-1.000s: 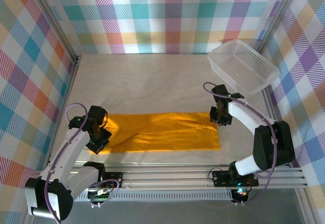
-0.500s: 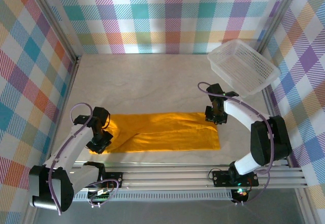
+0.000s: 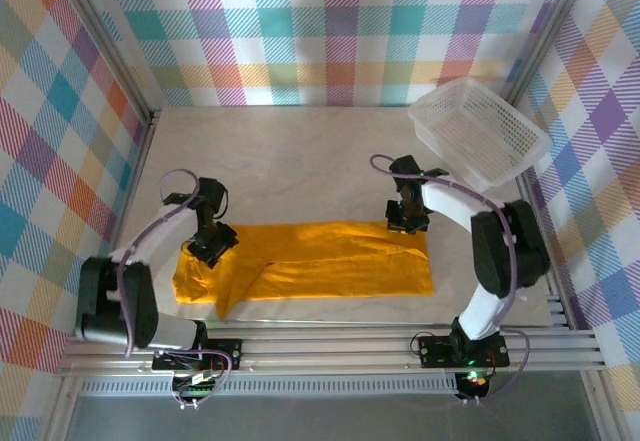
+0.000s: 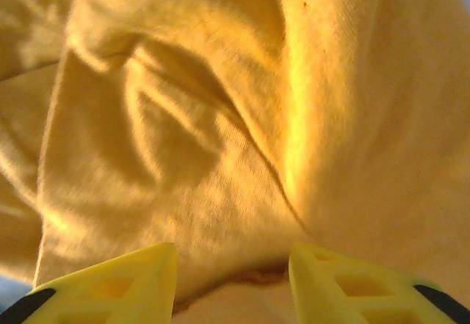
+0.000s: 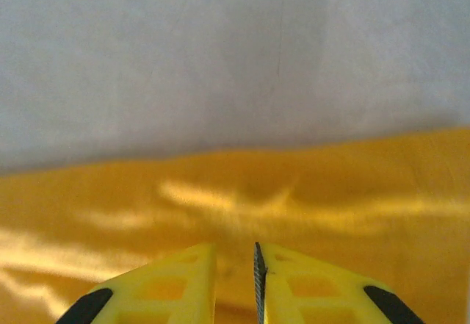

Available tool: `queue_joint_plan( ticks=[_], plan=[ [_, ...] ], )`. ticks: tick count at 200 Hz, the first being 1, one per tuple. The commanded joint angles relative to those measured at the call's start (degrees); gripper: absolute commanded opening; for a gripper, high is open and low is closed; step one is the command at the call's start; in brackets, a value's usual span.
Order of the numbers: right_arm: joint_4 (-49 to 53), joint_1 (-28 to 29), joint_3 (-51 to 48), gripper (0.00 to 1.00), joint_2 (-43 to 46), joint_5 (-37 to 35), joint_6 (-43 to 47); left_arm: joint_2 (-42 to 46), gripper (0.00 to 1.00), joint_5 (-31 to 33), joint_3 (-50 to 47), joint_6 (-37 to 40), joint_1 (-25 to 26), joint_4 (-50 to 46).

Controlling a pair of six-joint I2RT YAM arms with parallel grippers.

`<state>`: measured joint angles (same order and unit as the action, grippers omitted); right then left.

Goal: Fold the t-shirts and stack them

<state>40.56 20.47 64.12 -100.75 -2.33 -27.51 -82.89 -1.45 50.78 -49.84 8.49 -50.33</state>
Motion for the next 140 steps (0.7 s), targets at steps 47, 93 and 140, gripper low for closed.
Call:
queue_joint_plan(
  ticks=[47, 93, 140],
  plan=[
    [7.7, -6.1, 14.5, 0.22, -14.8, -1.6, 3.4, -22.8, 0.40, 1.4, 13.1, 5.7, -2.0, 6.1],
    [9.5, -8.1, 27.2, 0.27, -19.3, -1.9, 10.4, -29.1, 0.46, 4.3, 29.1, 10.9, -1.8, 4.1],
    [5.6, -5.7, 15.2, 0.25, -7.8, -0.3, 4.7, -20.9, 0.47, 1.1, 23.1, 10.8, 0.4, 6.7]
  ],
)
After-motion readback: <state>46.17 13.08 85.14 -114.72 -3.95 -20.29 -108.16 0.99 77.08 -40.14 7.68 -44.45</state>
